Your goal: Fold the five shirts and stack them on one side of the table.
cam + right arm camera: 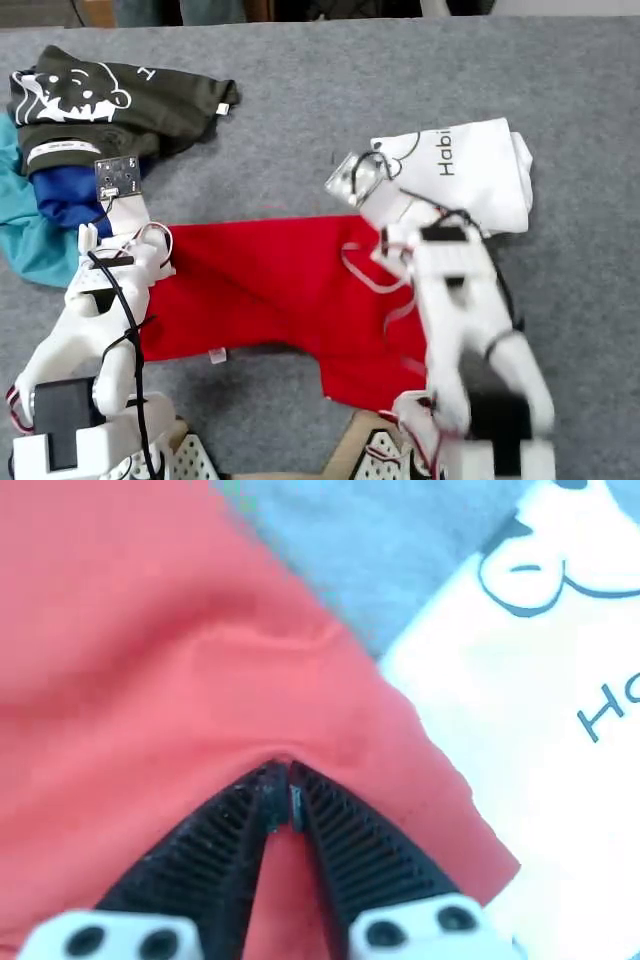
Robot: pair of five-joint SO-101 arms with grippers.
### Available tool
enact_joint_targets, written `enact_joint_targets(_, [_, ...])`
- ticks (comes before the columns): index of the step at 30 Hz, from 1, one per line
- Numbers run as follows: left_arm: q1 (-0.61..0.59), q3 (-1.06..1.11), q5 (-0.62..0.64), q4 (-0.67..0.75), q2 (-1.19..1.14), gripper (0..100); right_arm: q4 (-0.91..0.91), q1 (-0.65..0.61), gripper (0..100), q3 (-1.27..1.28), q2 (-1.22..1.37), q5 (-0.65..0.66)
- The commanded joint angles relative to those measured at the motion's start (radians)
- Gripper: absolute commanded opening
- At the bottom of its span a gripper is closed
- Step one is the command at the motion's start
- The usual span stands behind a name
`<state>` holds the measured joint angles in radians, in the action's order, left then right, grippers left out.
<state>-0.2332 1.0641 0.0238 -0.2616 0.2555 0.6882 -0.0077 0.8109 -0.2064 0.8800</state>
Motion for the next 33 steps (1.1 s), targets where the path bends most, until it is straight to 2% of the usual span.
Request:
enact_joint_targets(1, [0.007,-0.038,0.003,-0.005,-0.002,3,-0.023,0.058,1.3,-0.229,0.216,0.002])
enact_joint_targets(6, [0.005,-0.038,0.003,-0.005,-0.002,3,0.06,0.083,1.3,-0.478,0.369,0.002])
enact_joint_targets(18, [0.005,-0.039,0.003,-0.005,-0.002,3,0.5,0.077,1.3,-0.73,0.334,0.028])
enact_joint_targets(21, [0.007,-0.041,0.003,-0.005,0.0,3,0.5,0.077,1.3,-0.736,0.285,0.025])
enact_joint_targets(25, [-0.001,-0.048,0.003,-0.005,0.0,3,0.385,0.075,1.4,-0.728,0.291,-0.02])
enact_joint_targets(30, [-0.002,-0.048,0.003,0.0,0.0,3,0.221,0.118,1.4,-0.736,0.464,-0.155])
enact_joint_targets(33, [-0.002,-0.048,0.003,0.0,0.0,3,0.173,0.146,1.4,-0.748,0.553,-0.175])
